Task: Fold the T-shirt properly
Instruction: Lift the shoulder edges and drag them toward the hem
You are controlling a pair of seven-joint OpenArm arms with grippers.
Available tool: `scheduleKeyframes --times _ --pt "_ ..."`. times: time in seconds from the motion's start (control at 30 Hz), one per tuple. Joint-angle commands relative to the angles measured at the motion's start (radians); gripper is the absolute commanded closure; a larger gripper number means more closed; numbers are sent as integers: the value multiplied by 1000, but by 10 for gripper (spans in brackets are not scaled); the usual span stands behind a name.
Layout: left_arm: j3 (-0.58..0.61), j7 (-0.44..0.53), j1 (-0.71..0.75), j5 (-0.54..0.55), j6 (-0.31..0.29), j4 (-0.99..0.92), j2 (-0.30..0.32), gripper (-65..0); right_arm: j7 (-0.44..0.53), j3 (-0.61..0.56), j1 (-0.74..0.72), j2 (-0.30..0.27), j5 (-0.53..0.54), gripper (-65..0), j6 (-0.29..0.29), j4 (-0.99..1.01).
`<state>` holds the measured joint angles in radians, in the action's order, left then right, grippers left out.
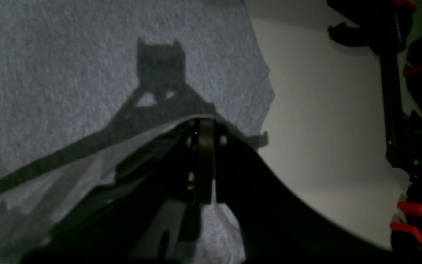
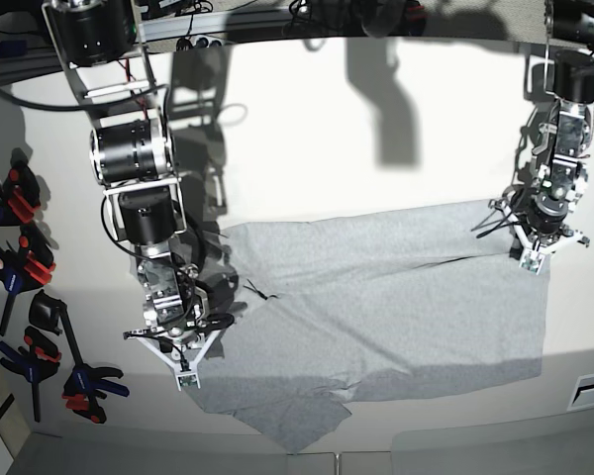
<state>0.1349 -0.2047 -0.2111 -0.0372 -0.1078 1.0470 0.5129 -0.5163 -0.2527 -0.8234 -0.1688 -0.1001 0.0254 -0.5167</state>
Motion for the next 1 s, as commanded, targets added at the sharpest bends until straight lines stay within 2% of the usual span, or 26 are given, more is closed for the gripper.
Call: scheduleKeyframes --times 0.0,0.17,0.2,0.33,0.37,0.53,0.7,0.73,0.87,0.9,0.97 --pt "-7 27 -25 2 15 13 19 0 23 4 -44 -6 -5 0 14 -13" --pt "-7 27 -25 1 19 13 20 0 23 4 -44 -6 -5 0 14 -13" --pt "-7 28 -25 1 29 13 19 -17 23 4 -44 -6 -5 0 14 -13" --pt "-7 38 -25 1 33 13 19 -173 25 4 -44 -6 -4 0 14 -13" --pt "-7 38 -25 2 34 13 19 -192 31 4 -44 -6 -4 0 14 -13" --pt "-7 39 -28 1 34 13 19 -194 92 4 -44 -5 -4 0 13 -13" --pt "-7 37 -58 -25 34 13 19 -194 98 4 -43 -6 -4 0 13 -13" --pt "-7 34 -65 -24 34 13 19 -194 98 4 -43 -6 -4 -36 13 -13" --pt "-7 34 -74 -20 34 13 19 -194 107 4 -43 -6 -24 -243 13 -13" --pt "-7 34 -74 -13 34 13 18 -194 110 4 -43 -6 -40 -271 13 -13" --pt "-7 16 -72 30 34 13 16 -194 110 4 -44 -6 -57 -281 13 -13"
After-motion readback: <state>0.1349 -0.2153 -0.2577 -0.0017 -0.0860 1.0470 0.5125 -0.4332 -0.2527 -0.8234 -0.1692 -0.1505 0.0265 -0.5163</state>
